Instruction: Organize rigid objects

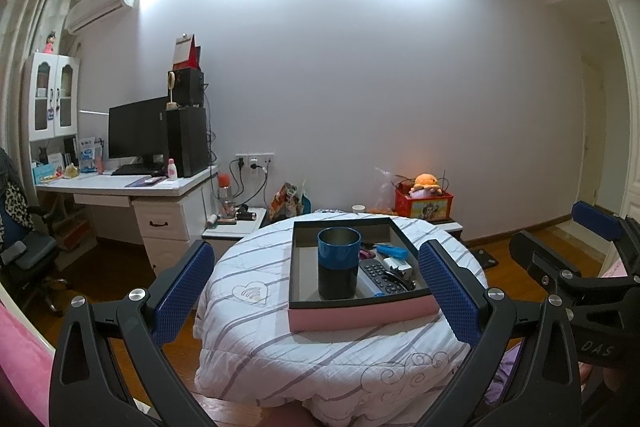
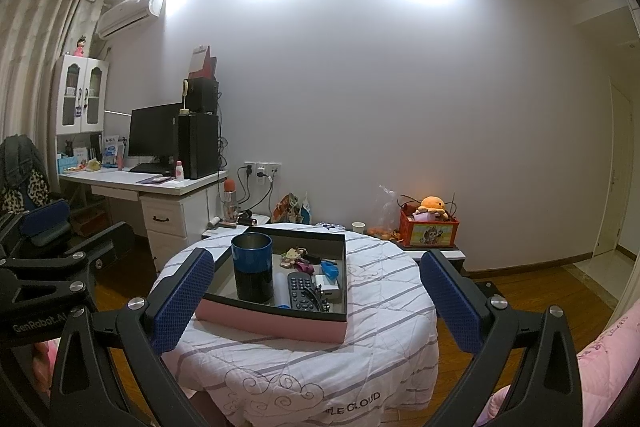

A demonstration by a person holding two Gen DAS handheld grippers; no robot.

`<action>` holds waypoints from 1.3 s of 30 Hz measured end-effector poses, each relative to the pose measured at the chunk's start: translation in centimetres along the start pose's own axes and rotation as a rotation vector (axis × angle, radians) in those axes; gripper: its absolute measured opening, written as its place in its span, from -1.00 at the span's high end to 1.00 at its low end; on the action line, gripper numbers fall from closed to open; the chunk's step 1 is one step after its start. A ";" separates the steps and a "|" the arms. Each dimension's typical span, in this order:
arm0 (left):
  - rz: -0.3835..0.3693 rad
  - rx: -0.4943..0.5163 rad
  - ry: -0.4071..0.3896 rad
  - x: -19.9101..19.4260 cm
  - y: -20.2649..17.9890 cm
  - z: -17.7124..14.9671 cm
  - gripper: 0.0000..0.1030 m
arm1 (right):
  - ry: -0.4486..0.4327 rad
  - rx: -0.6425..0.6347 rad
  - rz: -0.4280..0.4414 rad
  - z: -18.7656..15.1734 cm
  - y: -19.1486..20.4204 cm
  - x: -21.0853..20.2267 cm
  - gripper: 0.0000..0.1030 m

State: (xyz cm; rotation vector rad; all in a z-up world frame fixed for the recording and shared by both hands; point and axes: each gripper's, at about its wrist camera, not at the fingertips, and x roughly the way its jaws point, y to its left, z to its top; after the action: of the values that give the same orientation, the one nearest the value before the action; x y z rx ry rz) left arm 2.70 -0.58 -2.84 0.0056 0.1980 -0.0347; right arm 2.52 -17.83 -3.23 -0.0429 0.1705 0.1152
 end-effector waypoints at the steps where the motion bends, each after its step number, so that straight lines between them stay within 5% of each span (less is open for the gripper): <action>1: -0.002 0.001 -0.002 0.0 -0.1 0.1 -1.00 | -0.001 -0.001 -0.002 0.0 0.0 0.0 -1.00; 9: -0.015 0.009 -0.064 -0.3 -0.2 0.4 -1.00 | -0.028 0.001 -0.008 0.2 -0.3 -0.5 -1.00; 20: -0.006 0.022 -0.048 0.4 -0.3 1.8 -1.00 | -0.027 -0.028 -0.025 1.3 0.0 -0.4 -1.00; 39: 0.020 0.048 -0.031 1.8 -0.1 8.6 -1.00 | -0.048 -0.092 -0.036 8.9 0.0 1.0 -1.00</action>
State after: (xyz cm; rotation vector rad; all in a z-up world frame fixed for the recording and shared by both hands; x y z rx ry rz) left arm 6.10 -0.84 5.21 0.0550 0.1661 -0.0192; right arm 4.97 -17.31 5.38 -0.1344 0.1159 0.0879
